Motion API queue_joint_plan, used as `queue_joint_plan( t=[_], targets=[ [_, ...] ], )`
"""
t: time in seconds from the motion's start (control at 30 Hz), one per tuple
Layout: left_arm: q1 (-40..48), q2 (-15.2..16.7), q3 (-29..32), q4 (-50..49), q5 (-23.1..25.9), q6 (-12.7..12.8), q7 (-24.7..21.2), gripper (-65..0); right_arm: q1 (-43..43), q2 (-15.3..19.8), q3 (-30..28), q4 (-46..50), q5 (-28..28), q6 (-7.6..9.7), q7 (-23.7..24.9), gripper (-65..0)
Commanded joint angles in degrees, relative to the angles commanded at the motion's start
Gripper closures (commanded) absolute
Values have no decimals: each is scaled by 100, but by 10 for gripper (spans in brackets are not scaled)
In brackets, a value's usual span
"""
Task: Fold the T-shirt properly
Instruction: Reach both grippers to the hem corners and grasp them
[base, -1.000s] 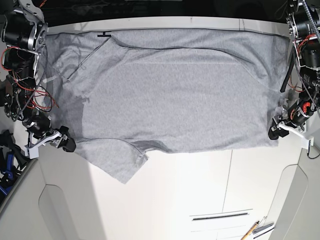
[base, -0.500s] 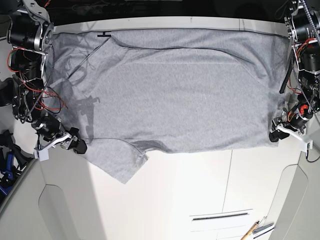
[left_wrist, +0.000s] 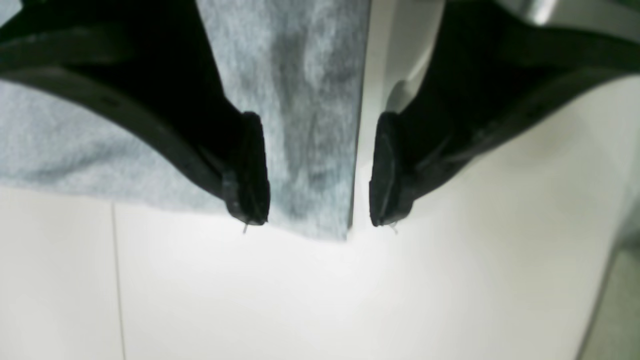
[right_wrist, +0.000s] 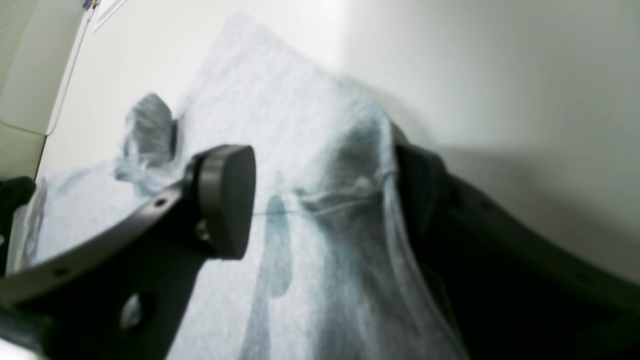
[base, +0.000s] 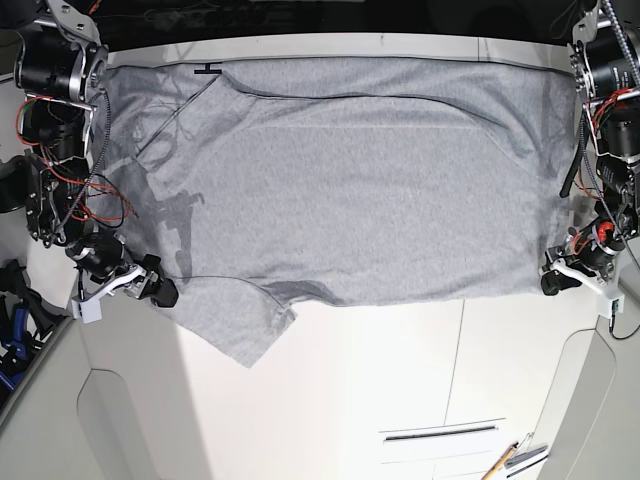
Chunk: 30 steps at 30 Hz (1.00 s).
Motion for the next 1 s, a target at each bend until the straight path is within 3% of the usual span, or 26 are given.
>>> queue_joint_plan(
  t=[0.27, 0.37, 0.43, 0.63, 0.87, 1.0],
  targets=[
    [0, 0, 0, -498, 162, 15, -284, -361, -2, 0, 0, 0, 20, 2, -2, -420],
    [0, 2, 0, -498, -151, -531, -55, -361, 0, -2, 0, 0, 22, 0, -2, -420],
    [0, 2, 0, -498, -343, -662, 9, -361, 0, 0, 0, 0, 22, 2, -2, -420],
    [-13, 175, 0, -498, -472, -911, 229, -361, 0, -2, 0, 0, 103, 44, -9, -420],
    [-15, 284, 0, -496, -461, -909, 262, -358, 0, 2, 0, 4, 275, 44, -258, -419],
    [-15, 282, 0, -496, -461, -909, 398, -256, 2, 2, 0, 20, 273, 44, -258, -417]
  ],
)
